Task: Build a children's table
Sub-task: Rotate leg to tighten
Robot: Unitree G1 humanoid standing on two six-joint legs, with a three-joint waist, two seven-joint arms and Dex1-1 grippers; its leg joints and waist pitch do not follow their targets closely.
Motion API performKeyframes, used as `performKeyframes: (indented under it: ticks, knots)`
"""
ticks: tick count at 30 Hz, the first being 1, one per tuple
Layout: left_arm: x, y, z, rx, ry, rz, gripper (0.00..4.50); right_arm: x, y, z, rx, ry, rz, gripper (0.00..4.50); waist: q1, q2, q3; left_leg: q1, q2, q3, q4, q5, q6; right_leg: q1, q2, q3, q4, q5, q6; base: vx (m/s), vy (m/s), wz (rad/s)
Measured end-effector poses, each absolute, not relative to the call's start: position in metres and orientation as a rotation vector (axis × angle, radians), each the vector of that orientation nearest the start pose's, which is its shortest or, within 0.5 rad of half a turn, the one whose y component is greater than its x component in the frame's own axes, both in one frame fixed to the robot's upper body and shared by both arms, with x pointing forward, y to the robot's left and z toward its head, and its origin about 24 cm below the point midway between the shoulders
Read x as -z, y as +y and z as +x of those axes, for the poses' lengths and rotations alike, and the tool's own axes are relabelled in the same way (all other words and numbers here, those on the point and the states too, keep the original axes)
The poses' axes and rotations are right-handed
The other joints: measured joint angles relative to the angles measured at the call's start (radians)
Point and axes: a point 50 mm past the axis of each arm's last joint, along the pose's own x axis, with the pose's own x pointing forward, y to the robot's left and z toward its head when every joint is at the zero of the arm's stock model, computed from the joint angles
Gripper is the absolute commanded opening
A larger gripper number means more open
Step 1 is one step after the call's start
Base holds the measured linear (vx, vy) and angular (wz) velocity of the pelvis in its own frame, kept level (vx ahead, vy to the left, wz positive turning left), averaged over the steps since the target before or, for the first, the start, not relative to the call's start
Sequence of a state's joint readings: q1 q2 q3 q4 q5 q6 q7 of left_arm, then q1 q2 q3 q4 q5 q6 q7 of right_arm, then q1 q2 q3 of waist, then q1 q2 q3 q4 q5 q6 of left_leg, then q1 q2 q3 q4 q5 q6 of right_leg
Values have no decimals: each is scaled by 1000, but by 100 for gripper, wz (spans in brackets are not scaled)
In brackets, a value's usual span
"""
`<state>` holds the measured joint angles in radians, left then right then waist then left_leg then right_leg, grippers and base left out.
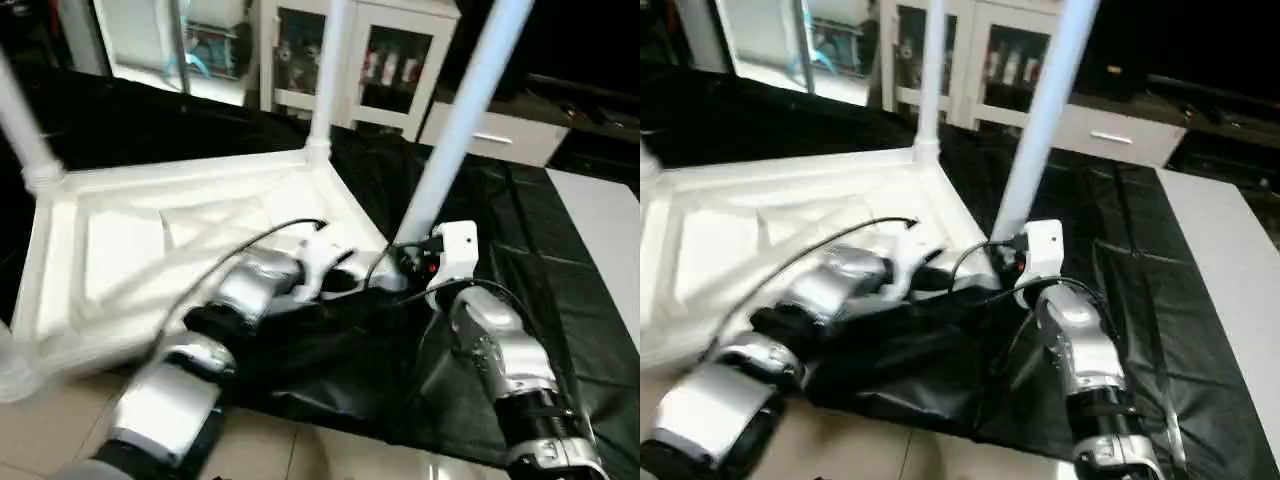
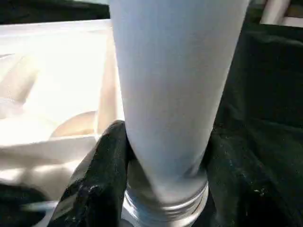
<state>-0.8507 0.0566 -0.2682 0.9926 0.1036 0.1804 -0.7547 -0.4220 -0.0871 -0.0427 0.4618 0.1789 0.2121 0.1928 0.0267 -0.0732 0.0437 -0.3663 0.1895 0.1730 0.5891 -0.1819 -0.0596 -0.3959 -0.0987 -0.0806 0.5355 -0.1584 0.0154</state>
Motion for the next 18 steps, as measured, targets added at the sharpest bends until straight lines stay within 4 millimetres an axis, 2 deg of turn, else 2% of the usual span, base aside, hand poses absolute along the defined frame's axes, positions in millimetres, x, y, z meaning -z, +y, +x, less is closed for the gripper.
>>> performKeyframes:
  ticks: [4,5,10,11,13,16,18]
  knots:
    - [-44,45,355,947,459,389,0,-36,-130,338,-85,253,128,193,-2,1,1,-1,0,0,-1,0,0,-1,-4,-7,-4,0,0,0,0,0]
    - [-43,44,356,938,445,409,0,-37,-128,341,-62,250,133,193,-2,2,1,-1,0,0,-1,0,0,-1,-9,-14,-6,0,0,0,0,0]
    - [-45,43,358,930,423,461,0,-38,-124,346,-59,236,178,193,-7,2,2,-3,-1,1,-2,0,0,-2,-12,-17,-8,1,-1,0,0,0]
    - [-45,43,358,932,419,464,0,-38,-124,346,-71,230,181,228,-7,2,3,-3,-1,1,-2,0,0,-2,-12,-17,-8,1,-2,0,0,0]
    - [-46,44,359,929,408,474,0,-39,-126,345,-103,207,183,265,-5,2,3,-4,-1,3,-2,0,0,-4,-12,-14,-6,5,-8,0,0,0]
    - [-51,58,367,848,391,499,0,-40,-118,340,-174,180,198,296,-19,1,4,-4,-1,4,-1,0,0,-11,-12,-13,2,11,-17,0,0,0]
    - [-53,60,368,855,382,501,0,-41,-122,339,-198,169,197,304,-19,0,4,-4,-1,4,-2,0,0,-14,-12,-13,7,16,-20,32,-17,3]
